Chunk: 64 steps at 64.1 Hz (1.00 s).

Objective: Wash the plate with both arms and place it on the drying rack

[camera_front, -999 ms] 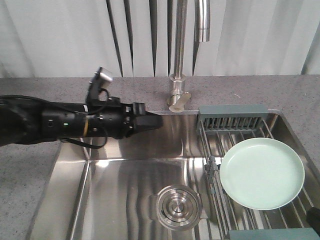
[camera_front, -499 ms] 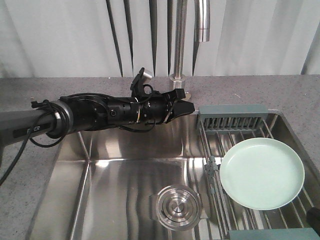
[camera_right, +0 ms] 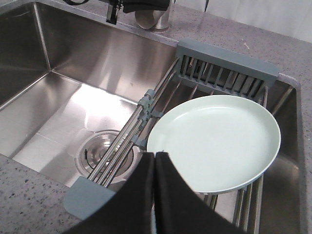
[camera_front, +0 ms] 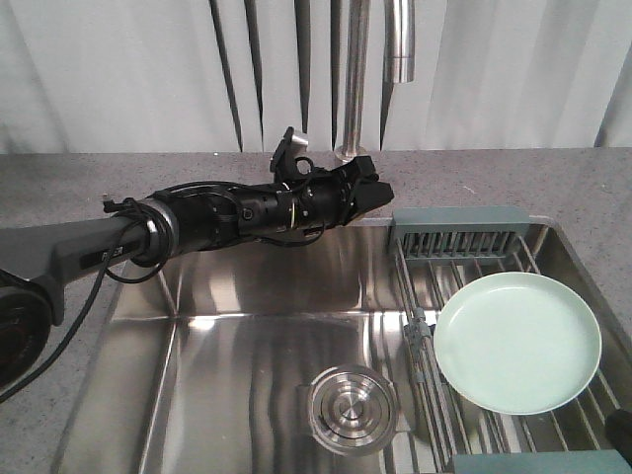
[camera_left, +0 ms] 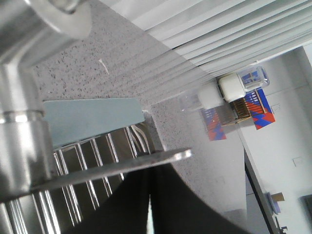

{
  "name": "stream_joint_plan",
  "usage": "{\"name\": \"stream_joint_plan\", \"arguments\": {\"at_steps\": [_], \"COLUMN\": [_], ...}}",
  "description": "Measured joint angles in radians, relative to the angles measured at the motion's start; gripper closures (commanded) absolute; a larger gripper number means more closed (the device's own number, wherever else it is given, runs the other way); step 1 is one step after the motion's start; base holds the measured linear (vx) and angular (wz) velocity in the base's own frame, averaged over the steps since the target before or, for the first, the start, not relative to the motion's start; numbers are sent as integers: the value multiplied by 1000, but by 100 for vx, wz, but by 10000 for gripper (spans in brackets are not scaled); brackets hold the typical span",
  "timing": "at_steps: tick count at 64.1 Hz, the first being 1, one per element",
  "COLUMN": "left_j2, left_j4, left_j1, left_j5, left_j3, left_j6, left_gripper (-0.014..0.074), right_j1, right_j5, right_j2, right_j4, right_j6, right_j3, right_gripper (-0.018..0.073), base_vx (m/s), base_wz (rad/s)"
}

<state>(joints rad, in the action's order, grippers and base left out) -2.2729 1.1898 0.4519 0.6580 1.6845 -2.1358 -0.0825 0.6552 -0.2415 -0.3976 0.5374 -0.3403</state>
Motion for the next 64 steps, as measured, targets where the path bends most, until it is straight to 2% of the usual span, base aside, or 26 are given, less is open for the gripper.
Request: {"name": "stream_joint_plan", "arguments": {"at_steps": [17, 30, 39, 45, 53, 64], "left_j2": [-7, -7, 8, 47, 145, 332], "left_j4": [-4, 53, 155, 250, 343, 514], "left_j1": [-4, -15, -15, -15, -15, -23], "left_j5": [17, 155, 296, 381, 429, 442], "left_j3": [45, 45, 45, 45, 0, -170], "left_j6": [0, 0, 0, 0, 0, 0], "left_gripper": [602, 602, 602, 603, 603, 603], "right_j1": [0, 0, 0, 0, 0, 0], "right_j5": [0, 0, 0, 0, 0, 0], "right_j2": [0, 0, 0, 0, 0, 0], "right_j4": [0, 0, 0, 0, 0, 0], "right_j6": [0, 0, 0, 0, 0, 0], "right_j3": [0, 0, 0, 0, 0, 0], "right_gripper": [569, 569, 569, 569, 569, 569], "base_vx": [0, 0, 0, 0, 0, 0], "base_wz": [0, 0, 0, 0, 0, 0]}}
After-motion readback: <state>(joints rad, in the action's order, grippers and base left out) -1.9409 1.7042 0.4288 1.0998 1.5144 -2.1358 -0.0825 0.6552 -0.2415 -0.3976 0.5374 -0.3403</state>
